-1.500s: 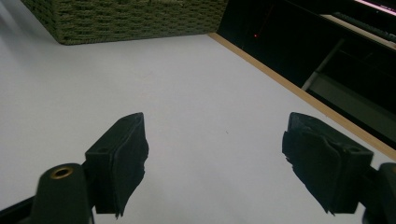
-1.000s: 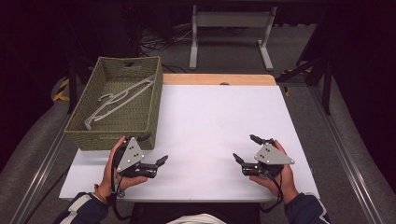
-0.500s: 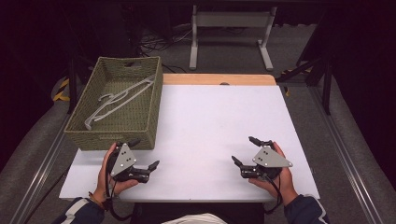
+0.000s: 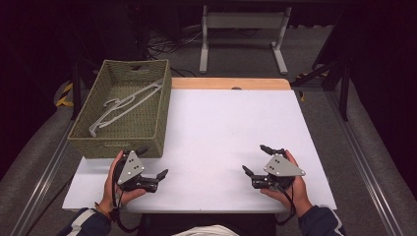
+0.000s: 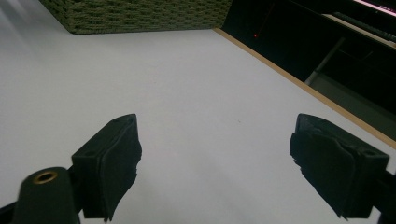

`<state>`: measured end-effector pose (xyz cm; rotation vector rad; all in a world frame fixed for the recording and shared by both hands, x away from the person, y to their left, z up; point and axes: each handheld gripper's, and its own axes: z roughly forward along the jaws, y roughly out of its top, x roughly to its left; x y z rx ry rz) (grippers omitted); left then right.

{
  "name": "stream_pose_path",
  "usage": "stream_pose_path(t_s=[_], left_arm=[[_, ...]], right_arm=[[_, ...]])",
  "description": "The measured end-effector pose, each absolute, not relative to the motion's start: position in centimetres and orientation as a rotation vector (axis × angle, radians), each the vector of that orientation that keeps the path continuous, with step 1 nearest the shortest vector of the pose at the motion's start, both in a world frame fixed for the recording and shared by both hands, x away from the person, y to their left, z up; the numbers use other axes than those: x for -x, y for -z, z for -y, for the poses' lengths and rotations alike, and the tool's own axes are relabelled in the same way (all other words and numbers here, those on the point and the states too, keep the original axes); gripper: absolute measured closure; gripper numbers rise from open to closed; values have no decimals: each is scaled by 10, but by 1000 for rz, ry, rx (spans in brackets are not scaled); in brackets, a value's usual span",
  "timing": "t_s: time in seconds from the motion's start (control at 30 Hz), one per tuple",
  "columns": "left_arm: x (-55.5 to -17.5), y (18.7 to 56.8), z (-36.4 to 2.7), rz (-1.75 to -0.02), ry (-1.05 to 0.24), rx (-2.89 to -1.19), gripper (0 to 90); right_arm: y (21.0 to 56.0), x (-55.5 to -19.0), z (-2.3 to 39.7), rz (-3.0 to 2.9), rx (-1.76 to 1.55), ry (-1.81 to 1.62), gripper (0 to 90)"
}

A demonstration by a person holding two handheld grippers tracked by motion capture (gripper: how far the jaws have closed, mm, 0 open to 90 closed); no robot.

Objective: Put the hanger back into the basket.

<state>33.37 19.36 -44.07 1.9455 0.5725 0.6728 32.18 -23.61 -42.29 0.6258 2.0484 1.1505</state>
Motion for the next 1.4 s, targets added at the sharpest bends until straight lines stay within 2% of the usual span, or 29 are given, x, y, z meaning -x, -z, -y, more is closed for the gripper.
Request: stream_pose_path(t_s=[1.4], left_arm=[[-333, 440, -193, -559, -675, -1942, 36]], right_arm=[[420, -318, 235, -2009, -612, -1134, 123]])
